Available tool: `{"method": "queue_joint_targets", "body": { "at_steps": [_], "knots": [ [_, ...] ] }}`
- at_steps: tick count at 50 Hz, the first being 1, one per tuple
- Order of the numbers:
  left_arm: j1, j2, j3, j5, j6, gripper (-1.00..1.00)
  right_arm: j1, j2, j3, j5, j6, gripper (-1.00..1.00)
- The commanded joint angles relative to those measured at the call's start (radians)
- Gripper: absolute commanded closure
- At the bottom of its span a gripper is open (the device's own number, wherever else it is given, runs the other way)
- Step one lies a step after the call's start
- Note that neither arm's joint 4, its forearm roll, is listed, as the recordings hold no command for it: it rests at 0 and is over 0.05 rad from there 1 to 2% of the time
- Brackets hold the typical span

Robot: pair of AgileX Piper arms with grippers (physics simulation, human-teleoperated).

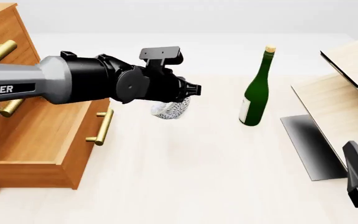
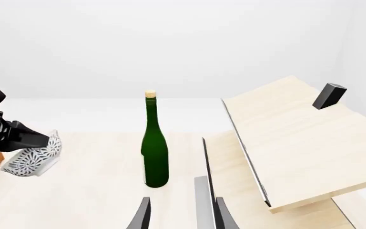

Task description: Put the bowl in the bottom drawer of the cabinet.

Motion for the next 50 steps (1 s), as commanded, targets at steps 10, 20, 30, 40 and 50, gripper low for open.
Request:
{"method": "queue_joint_targets", "body": {
  "at_steps": [10,20,30,40,50],
  "knots": [
    [0.026,-0.131,0.067,-0.018,0.020,1.00,0.000,0.000,0.000,0.000,0.000,-1.00],
    [0.066,-0.174,0.098,-0.035,0.021,1.00,0.000,0.000,0.000,0.000,0.000,-1.00],
    [0.115,-0.224,0.149,-0.048,0.027,1.00,0.000,0.000,0.000,0.000,0.000,-1.00],
    [0.165,-0.277,0.197,-0.051,0.028,1.00,0.000,0.000,0.000,0.000,0.000,-1.00],
    [0.223,-0.315,0.237,-0.061,0.035,1.00,0.000,0.000,0.000,0.000,0.000,-1.00]
  ]
}}
